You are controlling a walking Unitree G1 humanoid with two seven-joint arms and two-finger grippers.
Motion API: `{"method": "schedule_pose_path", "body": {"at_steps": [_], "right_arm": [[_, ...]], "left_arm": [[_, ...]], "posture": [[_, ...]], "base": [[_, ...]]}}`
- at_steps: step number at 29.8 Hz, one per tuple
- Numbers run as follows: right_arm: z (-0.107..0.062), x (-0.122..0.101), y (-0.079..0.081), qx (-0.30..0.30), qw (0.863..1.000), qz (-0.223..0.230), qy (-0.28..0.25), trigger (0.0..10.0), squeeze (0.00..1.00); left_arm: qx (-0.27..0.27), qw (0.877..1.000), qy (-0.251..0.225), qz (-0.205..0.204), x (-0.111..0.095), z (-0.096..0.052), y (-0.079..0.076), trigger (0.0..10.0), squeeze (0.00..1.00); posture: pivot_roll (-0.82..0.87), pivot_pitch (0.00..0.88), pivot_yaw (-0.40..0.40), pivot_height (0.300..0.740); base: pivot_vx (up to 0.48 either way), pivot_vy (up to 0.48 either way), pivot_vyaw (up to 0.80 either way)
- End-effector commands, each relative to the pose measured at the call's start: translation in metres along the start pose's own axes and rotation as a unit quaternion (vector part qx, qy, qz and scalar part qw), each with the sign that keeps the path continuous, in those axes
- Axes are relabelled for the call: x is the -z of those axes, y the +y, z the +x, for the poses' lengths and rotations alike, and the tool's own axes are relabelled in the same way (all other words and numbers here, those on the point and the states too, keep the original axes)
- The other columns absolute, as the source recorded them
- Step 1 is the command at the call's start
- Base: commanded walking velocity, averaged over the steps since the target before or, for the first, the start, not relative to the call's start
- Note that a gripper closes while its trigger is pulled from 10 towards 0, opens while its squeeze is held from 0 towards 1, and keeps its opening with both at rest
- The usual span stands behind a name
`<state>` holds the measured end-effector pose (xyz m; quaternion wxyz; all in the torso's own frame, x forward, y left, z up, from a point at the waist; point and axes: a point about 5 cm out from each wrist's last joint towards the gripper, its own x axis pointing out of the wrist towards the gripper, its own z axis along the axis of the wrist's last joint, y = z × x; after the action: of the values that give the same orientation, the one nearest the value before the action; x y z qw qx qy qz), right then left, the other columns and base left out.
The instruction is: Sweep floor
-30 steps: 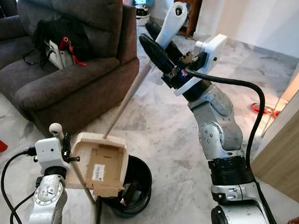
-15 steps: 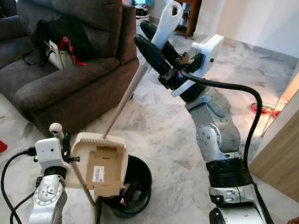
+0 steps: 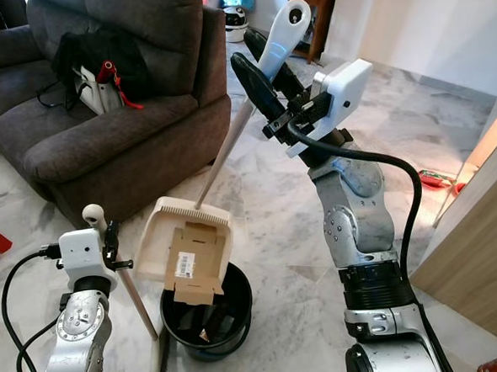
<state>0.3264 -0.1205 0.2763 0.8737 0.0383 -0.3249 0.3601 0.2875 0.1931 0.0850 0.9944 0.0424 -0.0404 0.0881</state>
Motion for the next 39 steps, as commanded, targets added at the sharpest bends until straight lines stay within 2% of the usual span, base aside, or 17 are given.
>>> {"method": "schedule_pose_path", "body": {"at_steps": [1,9,18,29,39], "right_arm": [[0.008,-0.016,0.0,-0.007,0.999,-0.028,-0.042,10.0,0.0],[0.008,-0.016,0.002,-0.019,0.998,-0.033,-0.041,10.0,0.0],[0.006,-0.011,0.001,-0.02,0.997,-0.075,-0.026,10.0,0.0],[0.006,-0.009,0.001,-0.017,0.996,-0.084,-0.026,10.0,0.0],[0.006,-0.005,0.001,-0.018,0.997,-0.074,-0.016,10.0,0.0]], "left_arm": [[0.01,1.0,-0.023,0.005,-0.009,0.003,-0.003,10.0,0.0],[0.01,1.0,-0.022,0.005,-0.008,0.003,-0.004,10.0,0.0],[0.012,1.0,-0.021,0.004,-0.008,0.003,-0.004,10.0,0.0],[0.013,1.0,-0.02,0.005,-0.007,0.003,-0.004,10.0,0.0],[0.014,1.0,-0.018,0.005,-0.007,0.003,-0.005,10.0,0.0]], "posture": [[0.0,0.0,-0.061,0.74],[0.0,0.0,-0.061,0.74],[0.01,0.0,-0.06,0.74],[0.01,0.0,-0.061,0.74],[0.01,0.0,-0.061,0.74]], "base": [[0.0,0.0,0.0],[0.0,0.0,0.0],[0.0,0.0,0.0],[0.0,0.0,0.0],[0.0,0.0,0.0]]}}
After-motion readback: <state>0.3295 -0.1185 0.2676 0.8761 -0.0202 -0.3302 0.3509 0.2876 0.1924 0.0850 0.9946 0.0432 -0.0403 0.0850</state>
